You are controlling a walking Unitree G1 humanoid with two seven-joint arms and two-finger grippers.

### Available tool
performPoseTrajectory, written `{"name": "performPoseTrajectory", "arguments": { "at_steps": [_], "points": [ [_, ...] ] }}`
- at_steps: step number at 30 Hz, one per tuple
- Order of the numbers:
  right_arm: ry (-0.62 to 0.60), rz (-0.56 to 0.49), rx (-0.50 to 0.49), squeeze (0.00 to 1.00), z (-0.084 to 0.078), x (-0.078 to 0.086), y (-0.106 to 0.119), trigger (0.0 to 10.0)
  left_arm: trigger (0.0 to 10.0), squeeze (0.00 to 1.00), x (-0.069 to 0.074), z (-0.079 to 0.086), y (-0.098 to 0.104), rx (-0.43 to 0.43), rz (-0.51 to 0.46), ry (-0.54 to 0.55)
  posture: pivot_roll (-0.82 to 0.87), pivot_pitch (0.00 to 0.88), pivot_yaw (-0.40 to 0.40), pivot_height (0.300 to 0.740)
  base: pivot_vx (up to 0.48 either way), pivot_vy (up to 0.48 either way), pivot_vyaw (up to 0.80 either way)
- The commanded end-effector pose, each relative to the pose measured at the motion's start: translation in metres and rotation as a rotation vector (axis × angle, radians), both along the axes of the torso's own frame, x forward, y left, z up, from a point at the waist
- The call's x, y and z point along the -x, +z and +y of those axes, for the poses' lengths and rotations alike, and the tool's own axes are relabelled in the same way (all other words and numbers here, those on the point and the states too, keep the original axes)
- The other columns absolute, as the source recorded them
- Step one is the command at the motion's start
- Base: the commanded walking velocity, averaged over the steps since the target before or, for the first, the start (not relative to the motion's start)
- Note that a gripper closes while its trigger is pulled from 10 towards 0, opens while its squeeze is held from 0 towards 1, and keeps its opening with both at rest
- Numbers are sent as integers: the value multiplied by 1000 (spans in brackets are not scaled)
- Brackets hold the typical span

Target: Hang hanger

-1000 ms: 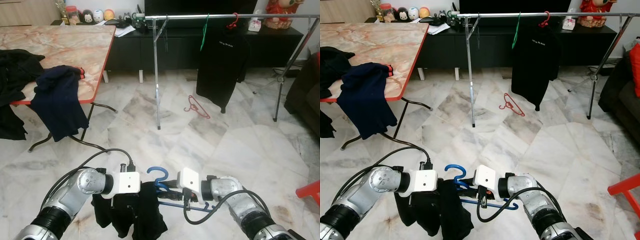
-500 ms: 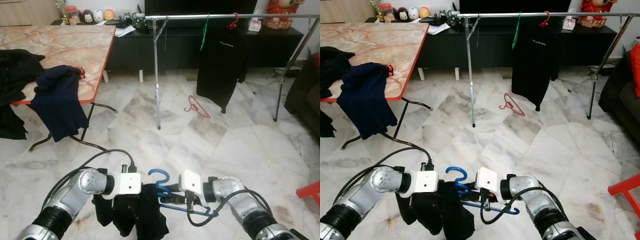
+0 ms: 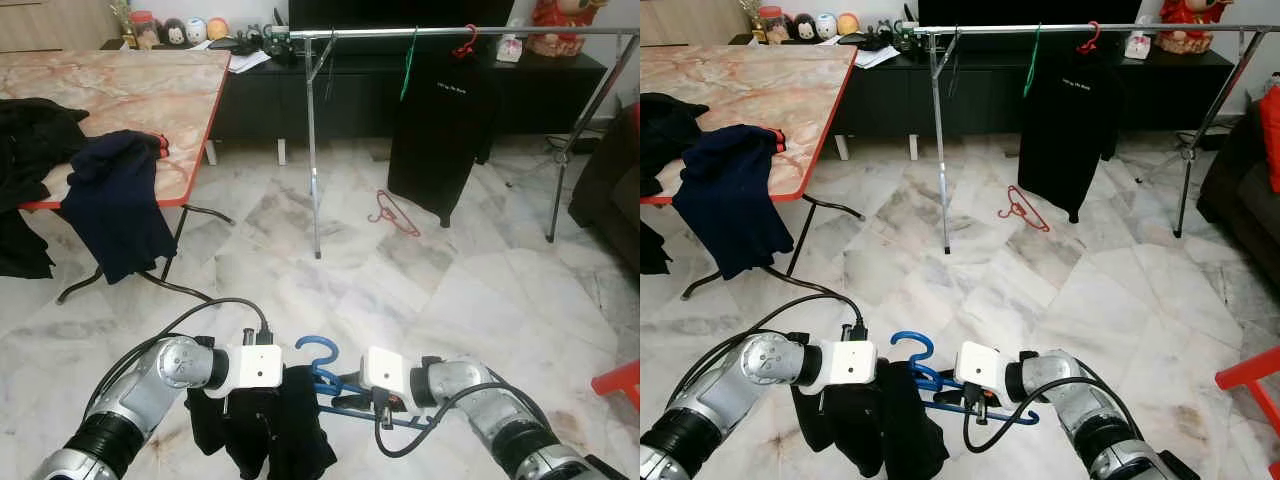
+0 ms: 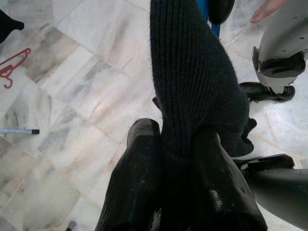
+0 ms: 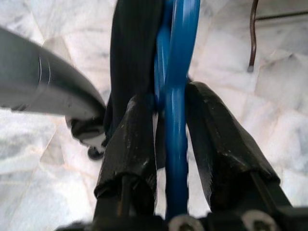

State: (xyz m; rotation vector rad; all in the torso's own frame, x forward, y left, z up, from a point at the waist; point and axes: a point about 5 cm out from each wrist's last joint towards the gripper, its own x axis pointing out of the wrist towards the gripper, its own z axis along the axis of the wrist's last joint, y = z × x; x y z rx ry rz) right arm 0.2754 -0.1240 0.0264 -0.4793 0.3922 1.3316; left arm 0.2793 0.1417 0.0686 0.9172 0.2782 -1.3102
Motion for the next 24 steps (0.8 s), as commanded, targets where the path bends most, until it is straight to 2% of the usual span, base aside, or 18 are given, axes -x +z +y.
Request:
{"name": "performPoseTrajectory", "arguments": {
  "at_steps": [1, 6, 15, 16, 24],
  "points": [
    [-1, -27, -27, 0, 1, -4, 6, 10000, 10000, 0, -4, -4, 8, 21, -31, -7, -32, 28, -14, 740, 0, 0, 0],
    [3, -11, -77, 0, 5, -5, 9, 10000, 10000, 0, -3, -4, 8, 22, -29, -6, -32, 28, -14, 740, 0, 0, 0],
    [4, -12, -70, 0, 5, -4, 8, 9765, 10000, 0, -4, -4, 8, 23, -31, -1, -29, 30, -15, 740, 0, 0, 0],
    [4, -11, -71, 0, 5, -4, 7, 78, 10000, 0, -4, -4, 8, 23, -32, 0, -29, 30, -15, 740, 0, 0, 0],
    [11, 0, -64, 0, 4, -3, 6, 0, 10000, 0, -5, -4, 8, 25, -35, 3, -31, 30, -15, 740, 0, 0, 0]
  ]
}}
